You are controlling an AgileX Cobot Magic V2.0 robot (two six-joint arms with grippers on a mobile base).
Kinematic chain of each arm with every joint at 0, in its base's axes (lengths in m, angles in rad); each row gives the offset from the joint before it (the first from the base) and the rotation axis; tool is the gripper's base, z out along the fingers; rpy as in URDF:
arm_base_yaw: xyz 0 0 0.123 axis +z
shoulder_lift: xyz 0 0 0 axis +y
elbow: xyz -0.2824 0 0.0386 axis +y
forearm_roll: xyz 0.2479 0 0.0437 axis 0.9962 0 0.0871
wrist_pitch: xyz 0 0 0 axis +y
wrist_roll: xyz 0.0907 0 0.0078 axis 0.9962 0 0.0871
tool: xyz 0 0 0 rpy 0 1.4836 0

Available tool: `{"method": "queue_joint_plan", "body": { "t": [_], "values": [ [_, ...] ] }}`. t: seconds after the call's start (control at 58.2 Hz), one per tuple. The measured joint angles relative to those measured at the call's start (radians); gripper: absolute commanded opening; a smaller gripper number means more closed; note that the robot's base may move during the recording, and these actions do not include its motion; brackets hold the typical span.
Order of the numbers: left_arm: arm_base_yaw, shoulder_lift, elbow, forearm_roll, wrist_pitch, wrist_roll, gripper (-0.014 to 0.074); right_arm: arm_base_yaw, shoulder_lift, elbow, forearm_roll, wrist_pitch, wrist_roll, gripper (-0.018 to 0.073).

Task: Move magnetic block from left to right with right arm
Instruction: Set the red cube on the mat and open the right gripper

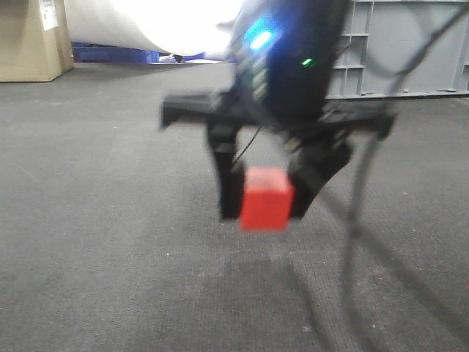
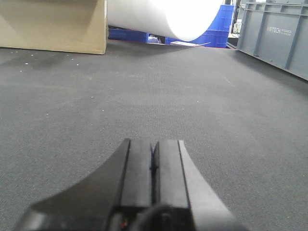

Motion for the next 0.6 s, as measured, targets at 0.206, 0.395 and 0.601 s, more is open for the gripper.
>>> {"method": "queue_joint_plan", "body": {
  "t": [0.206,0.395,0.601],
  "values": [
    [0.0,0.0,0.0,0.0,0.0,0.0,-0.0126,0.007,0.05,-0.015,0.0,0.02,0.036,0.0291],
    [0.0,0.0,0.0,0.0,0.0,0.0,-0.0126,0.015,0.068,-0.017,0.0,0.022,0.038,0.0291],
    [0.0,0.0,0.0,0.0,0.0,0.0,-0.0126,0.026,0.072,-0.019,0.0,0.023,0.067,0.0453]
  ]
}}
